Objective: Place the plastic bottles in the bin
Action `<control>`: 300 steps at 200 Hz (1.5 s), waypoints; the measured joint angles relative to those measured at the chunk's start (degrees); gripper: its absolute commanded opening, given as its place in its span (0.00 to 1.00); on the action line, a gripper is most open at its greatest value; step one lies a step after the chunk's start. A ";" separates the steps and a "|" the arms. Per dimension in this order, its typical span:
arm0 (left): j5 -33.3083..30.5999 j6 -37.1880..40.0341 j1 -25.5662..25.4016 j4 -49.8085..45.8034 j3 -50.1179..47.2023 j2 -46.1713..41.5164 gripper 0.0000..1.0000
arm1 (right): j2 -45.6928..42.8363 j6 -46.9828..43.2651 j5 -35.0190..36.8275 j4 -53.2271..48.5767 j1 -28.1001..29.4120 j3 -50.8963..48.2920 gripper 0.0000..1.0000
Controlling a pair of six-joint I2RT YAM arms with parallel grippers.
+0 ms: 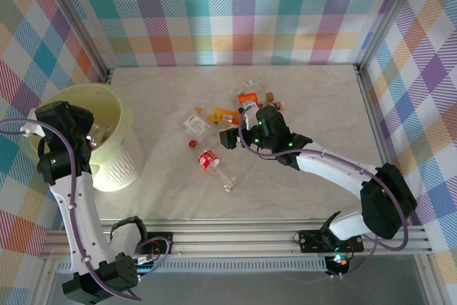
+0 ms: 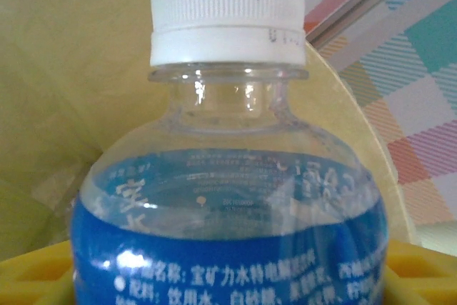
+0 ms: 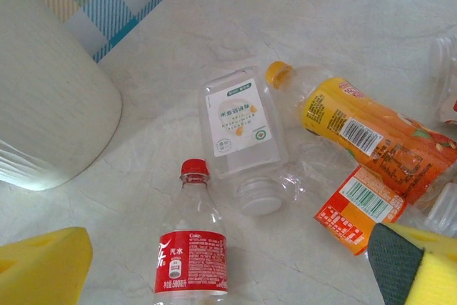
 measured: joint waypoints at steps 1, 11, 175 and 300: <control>0.00 -0.20 0.00 0.02 0.00 0.00 0.74 | 0.00 -0.02 0.00 0.00 0.00 -0.02 1.00; 0.02 -2.27 0.02 0.02 -0.09 -0.09 0.77 | 0.00 -0.13 0.00 0.02 0.00 0.00 1.00; 10.73 -2.84 0.02 0.04 1.55 -4.02 1.00 | 2.95 8.37 14.14 -5.64 -1.22 0.02 1.00; 34.73 -4.02 -10.45 19.23 -2.82 -8.48 1.00 | 5.53 41.48 11.80 -15.96 -18.95 -0.15 1.00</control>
